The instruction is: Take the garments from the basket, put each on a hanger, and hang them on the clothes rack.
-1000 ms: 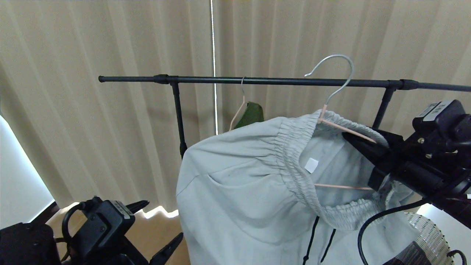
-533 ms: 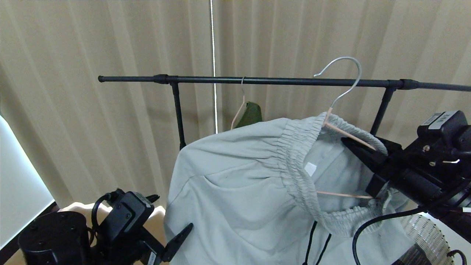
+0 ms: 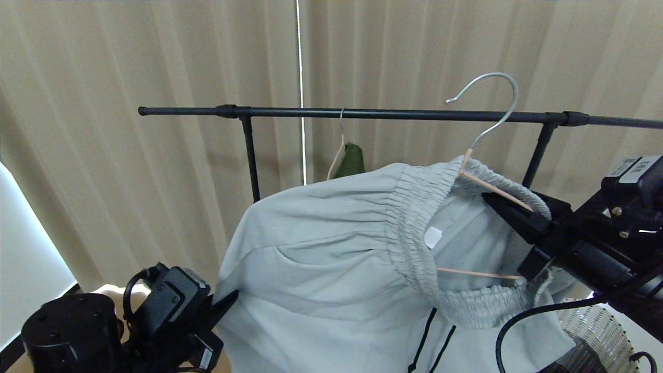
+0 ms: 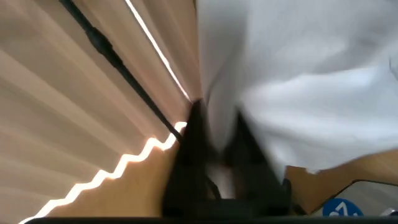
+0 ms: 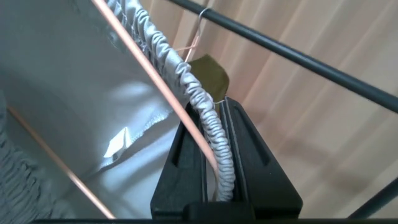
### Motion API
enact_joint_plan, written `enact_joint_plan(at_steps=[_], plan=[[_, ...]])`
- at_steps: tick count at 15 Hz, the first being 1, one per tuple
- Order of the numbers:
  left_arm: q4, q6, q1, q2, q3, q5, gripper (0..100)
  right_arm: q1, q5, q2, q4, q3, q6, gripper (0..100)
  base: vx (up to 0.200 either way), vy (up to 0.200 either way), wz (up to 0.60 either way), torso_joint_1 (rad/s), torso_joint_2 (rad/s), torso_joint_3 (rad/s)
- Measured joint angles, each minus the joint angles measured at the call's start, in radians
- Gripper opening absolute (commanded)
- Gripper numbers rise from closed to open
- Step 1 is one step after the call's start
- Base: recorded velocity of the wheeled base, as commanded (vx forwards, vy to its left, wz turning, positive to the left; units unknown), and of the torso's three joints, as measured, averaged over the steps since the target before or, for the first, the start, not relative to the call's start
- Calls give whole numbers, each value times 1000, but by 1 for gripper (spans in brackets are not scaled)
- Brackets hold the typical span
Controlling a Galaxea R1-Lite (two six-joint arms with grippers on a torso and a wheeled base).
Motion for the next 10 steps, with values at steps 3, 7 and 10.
enact_joint_plan(at_steps=[3, 7, 10], plan=[[0, 1, 63, -47, 16, -2, 0, -27, -3, -31, 2, 2, 5, 0, 0, 0, 0, 0, 0, 0], [0, 5, 106, -99, 17, -1, 0, -74, -3, -53, 3, 4, 4, 0, 0, 0, 0, 0, 0, 0], [2, 14, 110, -111, 18, 2, 100, -81, -5, -58, 2, 5, 4, 0, 0, 0, 0, 0, 0, 0]])
